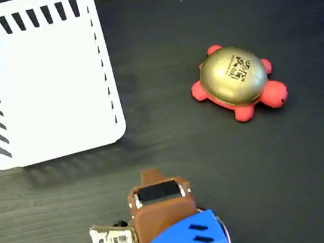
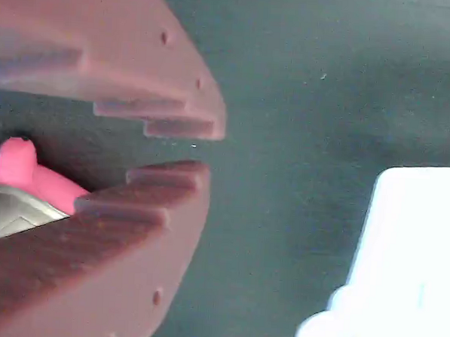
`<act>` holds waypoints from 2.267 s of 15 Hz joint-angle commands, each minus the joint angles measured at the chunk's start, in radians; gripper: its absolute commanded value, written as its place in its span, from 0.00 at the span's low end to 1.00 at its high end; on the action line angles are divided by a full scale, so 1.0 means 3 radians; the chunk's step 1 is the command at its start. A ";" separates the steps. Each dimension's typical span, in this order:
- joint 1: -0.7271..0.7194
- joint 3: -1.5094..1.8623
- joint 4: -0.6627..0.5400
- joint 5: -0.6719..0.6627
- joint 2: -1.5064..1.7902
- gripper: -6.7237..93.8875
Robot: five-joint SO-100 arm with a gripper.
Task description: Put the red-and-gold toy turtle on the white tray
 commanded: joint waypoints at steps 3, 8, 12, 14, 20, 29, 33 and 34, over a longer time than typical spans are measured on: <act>0.0046 -0.0256 -0.0020 0.0174 -0.0164 0.07; 0.0419 -0.1406 -0.0240 0.0527 -0.1759 0.07; 0.0987 -0.2828 0.0312 0.0522 -0.3324 0.07; 0.1258 -0.3354 0.0440 0.0654 -0.3855 0.07; 0.1294 -0.4602 0.1007 0.0915 -0.5241 0.07; 0.1595 -0.5471 0.1319 0.0772 -0.6248 0.59; 0.1728 -0.5492 0.1248 0.0619 -0.6427 0.66; 0.1739 -0.5487 0.1248 0.0578 -0.6484 0.73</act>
